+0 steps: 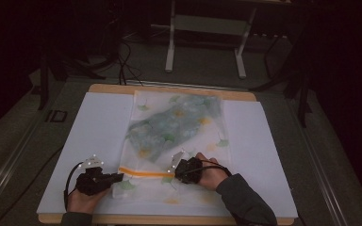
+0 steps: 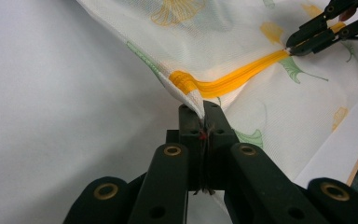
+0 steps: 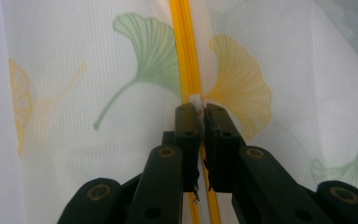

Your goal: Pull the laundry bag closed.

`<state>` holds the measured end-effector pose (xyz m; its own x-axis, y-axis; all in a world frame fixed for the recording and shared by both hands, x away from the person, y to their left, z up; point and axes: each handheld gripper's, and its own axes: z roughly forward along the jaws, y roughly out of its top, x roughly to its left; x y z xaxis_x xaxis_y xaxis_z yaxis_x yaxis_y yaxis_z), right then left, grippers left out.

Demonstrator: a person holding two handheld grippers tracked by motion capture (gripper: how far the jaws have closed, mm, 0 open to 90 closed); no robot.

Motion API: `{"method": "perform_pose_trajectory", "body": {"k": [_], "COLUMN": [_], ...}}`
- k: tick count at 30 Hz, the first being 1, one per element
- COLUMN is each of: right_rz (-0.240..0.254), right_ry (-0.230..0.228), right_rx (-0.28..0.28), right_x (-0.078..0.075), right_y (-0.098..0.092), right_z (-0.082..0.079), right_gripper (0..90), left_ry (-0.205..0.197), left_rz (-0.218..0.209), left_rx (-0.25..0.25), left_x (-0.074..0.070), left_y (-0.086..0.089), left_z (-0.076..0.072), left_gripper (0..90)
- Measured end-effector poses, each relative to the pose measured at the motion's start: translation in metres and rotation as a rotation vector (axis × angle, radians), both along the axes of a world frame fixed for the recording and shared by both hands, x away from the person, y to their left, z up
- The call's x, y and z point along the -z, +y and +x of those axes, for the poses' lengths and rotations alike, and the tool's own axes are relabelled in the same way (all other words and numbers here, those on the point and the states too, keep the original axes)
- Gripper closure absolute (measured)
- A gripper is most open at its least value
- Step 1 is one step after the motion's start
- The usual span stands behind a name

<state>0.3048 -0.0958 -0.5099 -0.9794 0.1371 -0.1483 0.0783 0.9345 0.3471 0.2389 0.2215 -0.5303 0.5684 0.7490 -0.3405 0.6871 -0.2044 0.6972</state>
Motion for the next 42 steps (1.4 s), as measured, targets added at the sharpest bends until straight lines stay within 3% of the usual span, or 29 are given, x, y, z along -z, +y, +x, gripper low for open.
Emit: {"method": "perform_pose_trajectory", "body": {"k": [42], "right_rz": [-0.018], "right_ry": [0.007], "right_rx": [0.072], "right_x": [0.000], "right_y": [-0.049], "right_z": [0.004], "right_gripper": [84.6], "left_ry": [0.000], "left_rz": [0.002], "left_rx": [0.000], "left_x": [0.000], "left_y": [0.000], "left_z": [0.000], "left_gripper": [88.5]}}
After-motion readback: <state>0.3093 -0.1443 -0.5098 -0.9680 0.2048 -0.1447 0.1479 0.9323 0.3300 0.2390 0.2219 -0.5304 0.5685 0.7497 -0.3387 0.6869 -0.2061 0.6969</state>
